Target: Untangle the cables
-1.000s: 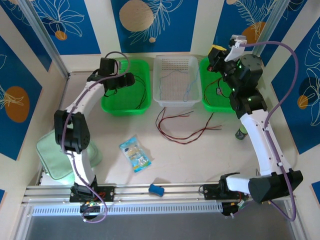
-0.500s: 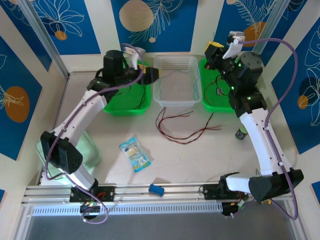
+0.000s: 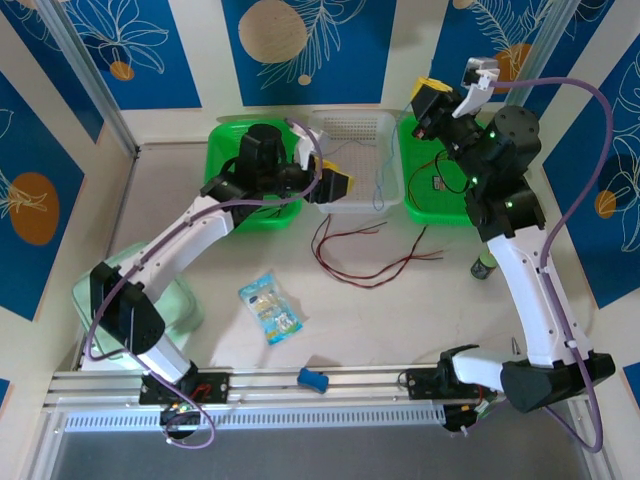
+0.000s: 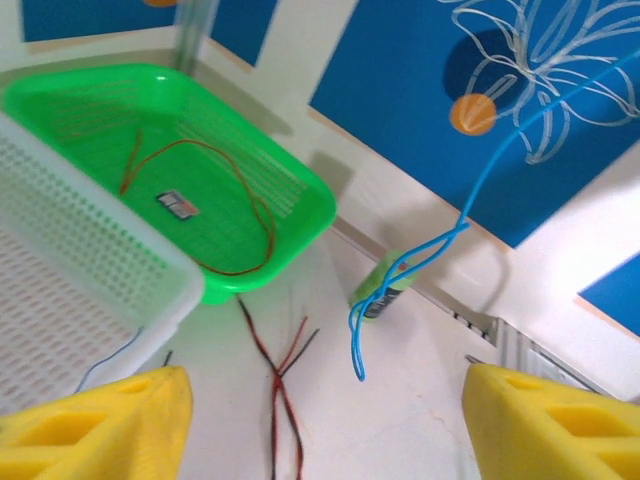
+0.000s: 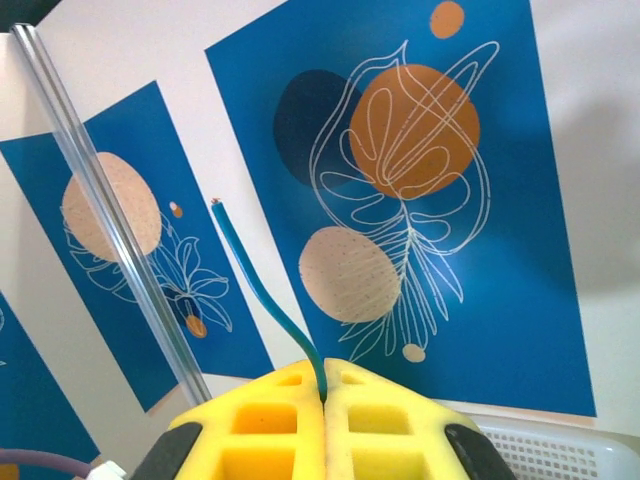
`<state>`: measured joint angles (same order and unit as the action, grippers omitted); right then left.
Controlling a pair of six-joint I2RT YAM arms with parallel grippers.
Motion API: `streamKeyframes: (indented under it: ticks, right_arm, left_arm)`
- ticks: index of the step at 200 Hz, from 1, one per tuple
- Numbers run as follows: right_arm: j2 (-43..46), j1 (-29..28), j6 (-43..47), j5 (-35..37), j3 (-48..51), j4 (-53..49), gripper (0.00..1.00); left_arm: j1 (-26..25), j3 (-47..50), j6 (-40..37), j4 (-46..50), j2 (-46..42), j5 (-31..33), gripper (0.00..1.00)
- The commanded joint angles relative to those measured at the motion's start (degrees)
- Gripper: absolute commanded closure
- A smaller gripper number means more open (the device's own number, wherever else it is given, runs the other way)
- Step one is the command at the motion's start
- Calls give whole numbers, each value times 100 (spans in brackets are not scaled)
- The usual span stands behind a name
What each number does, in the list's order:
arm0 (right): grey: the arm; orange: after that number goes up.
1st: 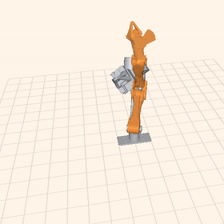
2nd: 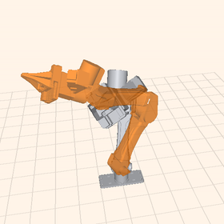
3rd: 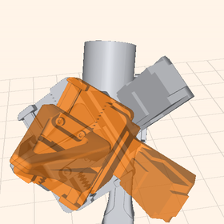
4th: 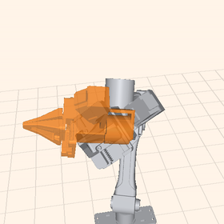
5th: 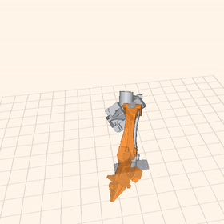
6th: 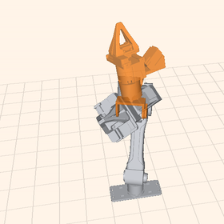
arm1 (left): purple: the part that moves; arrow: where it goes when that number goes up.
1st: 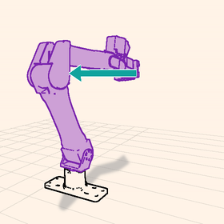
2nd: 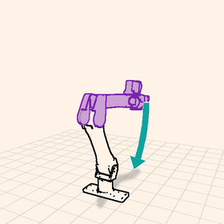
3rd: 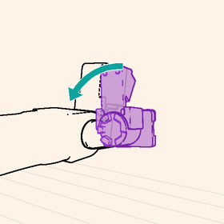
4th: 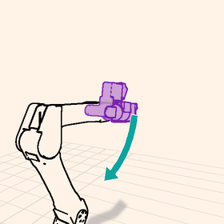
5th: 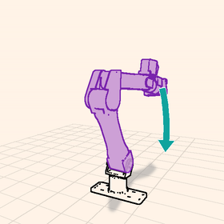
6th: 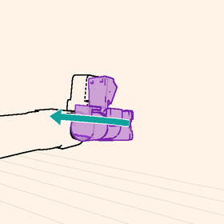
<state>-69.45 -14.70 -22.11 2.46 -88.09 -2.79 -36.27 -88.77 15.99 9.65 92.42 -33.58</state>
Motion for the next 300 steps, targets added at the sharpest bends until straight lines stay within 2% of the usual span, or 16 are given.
streamKeyframes:
  ticks: [1, 50, 99, 137, 154, 280, 300]
  right_arm:
    - [111, -60, -109, -127, -143, 63, 100]
    - [182, -85, -114, -179, -153, 52, 100]
    - [282, -112, -164, -252, -142, 37, 100]
    - [366, -146, -153, -272, -140, 6, 100]
    - [396, -139, -142, -258, -160, -13, 100]
    - [371, -160, -143, -220, -272, -28, 100]
    - [395, -159, -167, -228, -263, -29, 100]
  left_arm:
    - [-162, -222, -5, -220, 115, -413, 31]
    - [-479, -618, -13, 13, 405, -370, 44]
    - [-548, -825, 36, 20, 567, -224, 54]
    - [-583, -883, 67, -42, 664, -127, 56]
    - [-583, -879, 56, -58, 667, -63, 53]
    - [-759, -1221, 72, -86, 839, -143, 55]
    - [-759, -1213, 68, -60, 839, -76, 63]
